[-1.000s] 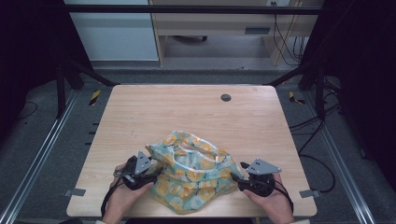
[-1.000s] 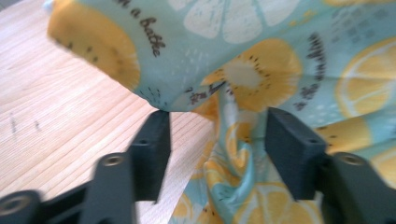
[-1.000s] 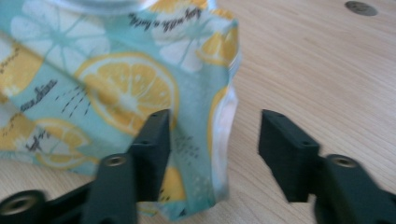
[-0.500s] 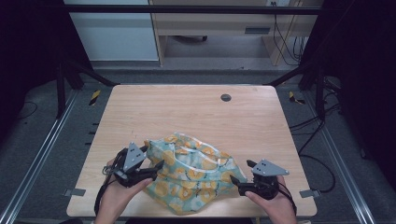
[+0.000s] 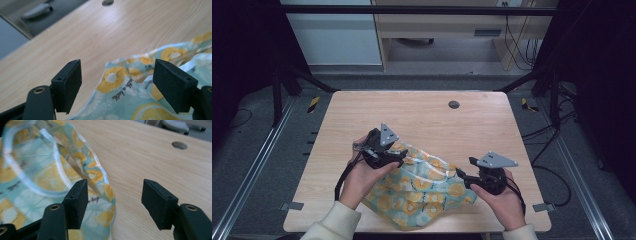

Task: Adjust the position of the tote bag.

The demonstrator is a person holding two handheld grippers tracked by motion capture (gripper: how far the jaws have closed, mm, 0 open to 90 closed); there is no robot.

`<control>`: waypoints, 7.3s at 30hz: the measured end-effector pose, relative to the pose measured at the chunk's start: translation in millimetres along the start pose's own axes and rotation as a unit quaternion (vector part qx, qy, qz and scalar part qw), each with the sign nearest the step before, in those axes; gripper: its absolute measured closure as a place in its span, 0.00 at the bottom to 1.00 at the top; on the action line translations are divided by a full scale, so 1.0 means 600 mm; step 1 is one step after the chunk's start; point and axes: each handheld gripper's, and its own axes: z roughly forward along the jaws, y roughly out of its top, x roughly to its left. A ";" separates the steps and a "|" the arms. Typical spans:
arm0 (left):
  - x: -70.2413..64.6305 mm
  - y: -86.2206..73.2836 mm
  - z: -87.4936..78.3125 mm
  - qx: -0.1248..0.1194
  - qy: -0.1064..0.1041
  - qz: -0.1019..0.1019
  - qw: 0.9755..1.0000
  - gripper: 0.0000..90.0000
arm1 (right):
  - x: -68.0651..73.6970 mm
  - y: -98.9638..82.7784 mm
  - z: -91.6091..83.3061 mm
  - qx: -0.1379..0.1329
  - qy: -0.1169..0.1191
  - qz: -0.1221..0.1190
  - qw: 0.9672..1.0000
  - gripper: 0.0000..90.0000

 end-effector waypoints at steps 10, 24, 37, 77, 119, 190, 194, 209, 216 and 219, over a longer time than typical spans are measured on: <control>-0.016 -0.067 0.009 0.035 -0.032 -0.006 0.999 0.24 | 0.003 -0.017 0.038 0.067 0.067 0.032 0.995 0.31; -0.023 -0.090 0.008 0.018 -0.045 -0.017 0.999 0.79 | 0.021 -0.015 0.019 0.012 0.065 -0.035 0.997 0.97; -0.018 -0.087 -0.082 -0.155 0.014 -0.022 0.988 0.95 | 0.033 0.013 -0.044 -0.096 0.042 -0.064 0.992 0.99; -0.069 -0.228 -0.024 -0.027 -0.080 0.112 0.990 0.98 | 0.077 -0.093 -0.010 0.034 0.110 -0.111 0.987 0.99; -0.063 -0.227 -0.031 -0.052 -0.057 0.077 0.994 0.98 | 0.103 0.067 0.061 -0.003 0.110 -0.100 0.989 0.58; -0.081 -0.240 -0.043 -0.016 -0.106 0.105 0.989 0.97 | 0.093 0.005 0.030 0.049 0.109 -0.083 0.989 0.44; -0.081 -0.240 -0.044 -0.018 -0.106 0.105 0.989 0.97 | 0.096 0.011 0.065 0.086 0.109 -0.093 0.986 0.51; -0.084 -0.242 -0.032 0.007 -0.105 0.123 0.987 0.98 | 0.051 0.046 0.140 0.072 0.109 -0.037 0.991 1.00; -0.085 -0.245 -0.027 0.023 -0.108 0.127 0.986 0.98 | 0.011 0.039 0.182 0.096 0.091 -0.005 0.991 1.00; -0.085 -0.246 -0.026 0.025 -0.108 0.127 0.986 0.98 | -0.002 0.035 0.193 0.104 0.082 0.010 0.991 1.00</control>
